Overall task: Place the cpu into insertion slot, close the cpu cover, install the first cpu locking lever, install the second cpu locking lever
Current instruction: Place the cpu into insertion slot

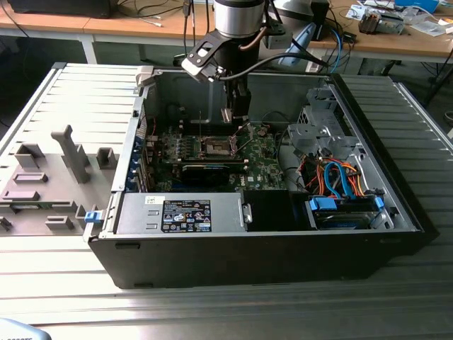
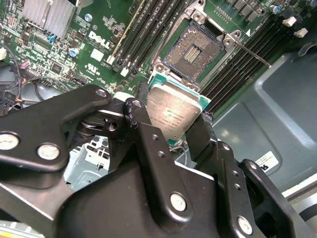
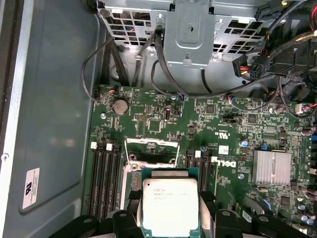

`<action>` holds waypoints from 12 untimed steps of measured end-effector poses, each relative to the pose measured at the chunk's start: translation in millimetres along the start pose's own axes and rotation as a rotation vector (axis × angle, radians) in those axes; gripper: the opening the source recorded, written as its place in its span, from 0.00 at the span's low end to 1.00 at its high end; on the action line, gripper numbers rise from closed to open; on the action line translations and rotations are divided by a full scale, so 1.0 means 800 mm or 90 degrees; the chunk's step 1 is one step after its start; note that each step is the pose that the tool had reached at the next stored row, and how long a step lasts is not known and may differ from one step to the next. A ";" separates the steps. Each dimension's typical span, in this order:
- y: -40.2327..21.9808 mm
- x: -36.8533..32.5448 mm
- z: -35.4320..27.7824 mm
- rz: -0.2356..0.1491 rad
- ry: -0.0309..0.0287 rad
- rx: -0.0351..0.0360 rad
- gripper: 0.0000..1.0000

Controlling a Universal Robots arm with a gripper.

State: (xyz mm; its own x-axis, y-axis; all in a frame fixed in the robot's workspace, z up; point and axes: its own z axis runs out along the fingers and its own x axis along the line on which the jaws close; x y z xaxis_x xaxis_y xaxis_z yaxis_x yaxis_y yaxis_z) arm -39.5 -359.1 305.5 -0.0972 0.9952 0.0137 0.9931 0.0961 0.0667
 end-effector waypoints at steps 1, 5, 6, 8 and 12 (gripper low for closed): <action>0.0000 0.0000 0.0000 0.002 -0.0002 0.0000 0.55; 0.0000 0.0000 0.0002 0.008 -0.0006 -0.0001 0.55; 0.0000 0.0000 0.0002 0.010 -0.0007 -0.0001 0.55; 0.0000 0.0000 0.0003 0.012 -0.0008 -0.0001 0.55; 0.0000 0.0000 0.0005 0.018 -0.0012 -0.0002 0.55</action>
State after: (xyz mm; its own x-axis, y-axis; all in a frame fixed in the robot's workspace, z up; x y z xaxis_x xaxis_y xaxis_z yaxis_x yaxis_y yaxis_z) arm -39.5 -359.1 305.1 -0.0692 0.9975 0.0137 0.9954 0.0681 0.0667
